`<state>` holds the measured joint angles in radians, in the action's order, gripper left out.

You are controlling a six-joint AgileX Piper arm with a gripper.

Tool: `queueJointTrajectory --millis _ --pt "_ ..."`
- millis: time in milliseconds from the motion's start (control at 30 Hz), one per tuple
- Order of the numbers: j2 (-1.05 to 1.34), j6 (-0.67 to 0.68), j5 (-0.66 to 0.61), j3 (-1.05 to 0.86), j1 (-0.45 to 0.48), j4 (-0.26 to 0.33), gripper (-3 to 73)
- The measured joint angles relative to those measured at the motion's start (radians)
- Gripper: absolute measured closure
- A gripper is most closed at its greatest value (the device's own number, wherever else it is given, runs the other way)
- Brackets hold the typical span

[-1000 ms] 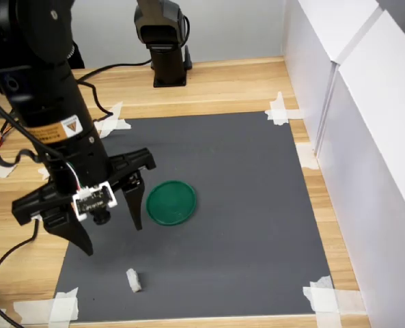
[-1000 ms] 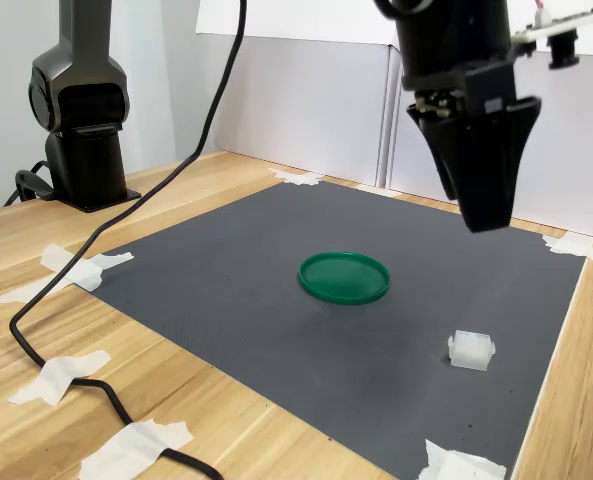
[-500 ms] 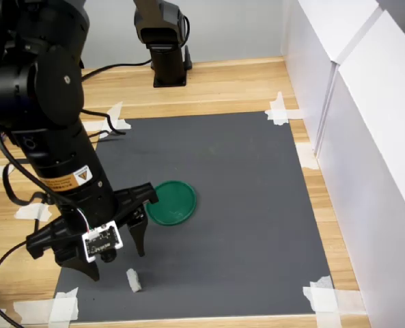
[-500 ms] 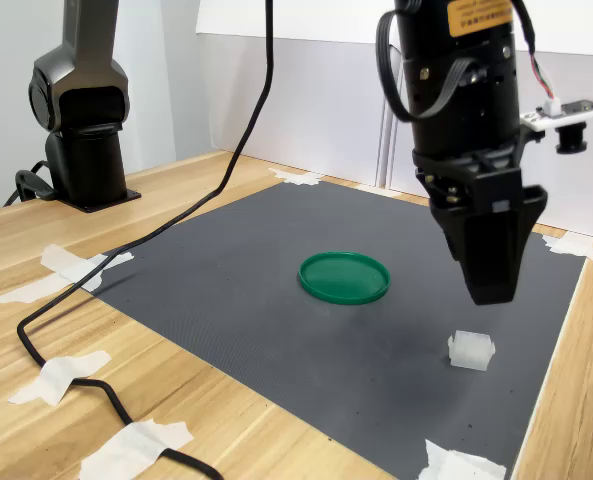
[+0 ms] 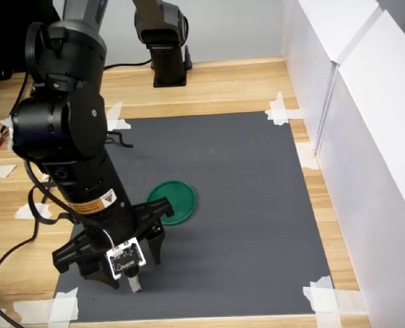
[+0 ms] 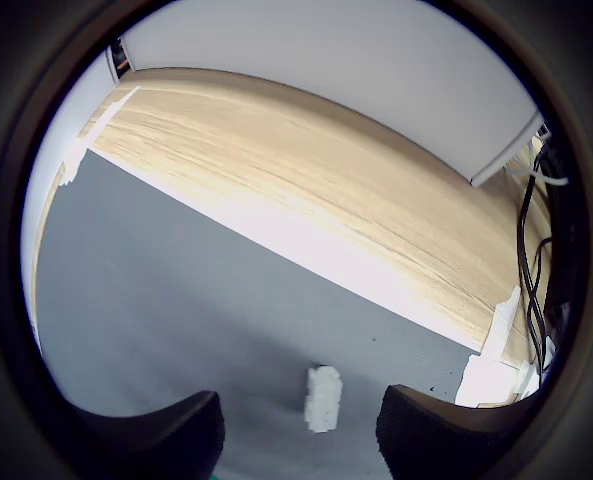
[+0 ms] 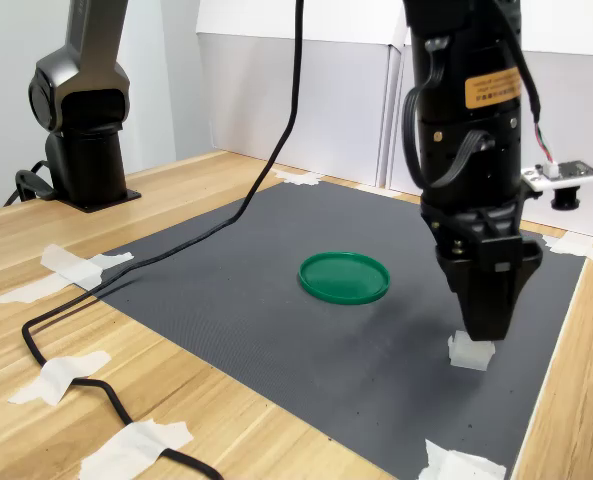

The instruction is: Grasp a white terminal and put it on the green lid.

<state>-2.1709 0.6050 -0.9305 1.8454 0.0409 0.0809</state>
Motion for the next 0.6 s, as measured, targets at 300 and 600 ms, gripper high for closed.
queueJointTrajectory --millis 300,600 --pt "-0.033 -0.013 0.026 0.000 0.000 -0.033 6.5" --pt "-0.054 0.052 0.034 0.000 0.000 0.018 6.6"
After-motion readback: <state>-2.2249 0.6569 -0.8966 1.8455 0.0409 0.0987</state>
